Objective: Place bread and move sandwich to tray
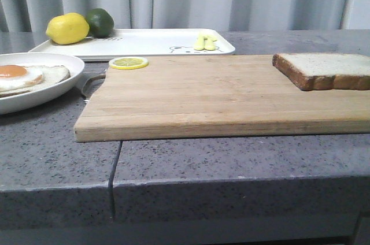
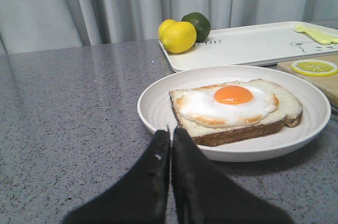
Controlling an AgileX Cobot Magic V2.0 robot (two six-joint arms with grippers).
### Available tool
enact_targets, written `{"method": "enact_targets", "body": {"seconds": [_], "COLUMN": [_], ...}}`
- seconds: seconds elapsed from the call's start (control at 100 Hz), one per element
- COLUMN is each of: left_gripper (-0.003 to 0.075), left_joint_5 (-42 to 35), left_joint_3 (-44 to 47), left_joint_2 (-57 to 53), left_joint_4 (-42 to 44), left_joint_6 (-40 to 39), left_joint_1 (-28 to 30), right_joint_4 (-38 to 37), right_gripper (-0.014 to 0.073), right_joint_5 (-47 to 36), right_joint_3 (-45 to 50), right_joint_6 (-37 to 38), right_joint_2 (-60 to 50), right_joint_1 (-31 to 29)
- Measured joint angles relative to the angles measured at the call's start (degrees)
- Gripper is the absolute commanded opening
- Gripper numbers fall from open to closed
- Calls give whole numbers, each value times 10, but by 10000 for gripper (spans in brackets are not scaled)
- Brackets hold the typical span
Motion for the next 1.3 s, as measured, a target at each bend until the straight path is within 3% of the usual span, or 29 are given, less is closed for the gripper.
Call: {"method": "enact_targets", "body": {"seconds": [0.28,0.42,0.62,0.89,1.13,1.3], "left_gripper": [-20,-20,-20,-20,-20,-20], "left_joint_5": [-19,20,132,257,358,393], "left_joint_3": [-3,-33,-143,-318,-477,-522], "left_joint_2": [0,0,22,164,295,359], "left_joint_4": [-53,-67,-72,-111,-127,-130], "left_joint_6": [0,0,0,0,0,0], "left_joint_1": [0,0,0,0,0,0], "right_joint_4": [22,81,112,115,116,118], "right_gripper": [-70,-70,-70,-70,-69,-69], "right_joint_5": [-45,8,129,250,311,335], "right_joint_3": [0,-37,-133,-266,-382,-440], "right_joint_6": [3,3,3,3,3,3], "right_joint_2": [0,0,2,96,200,260], "right_joint_1": [0,0,0,0,0,0]}}
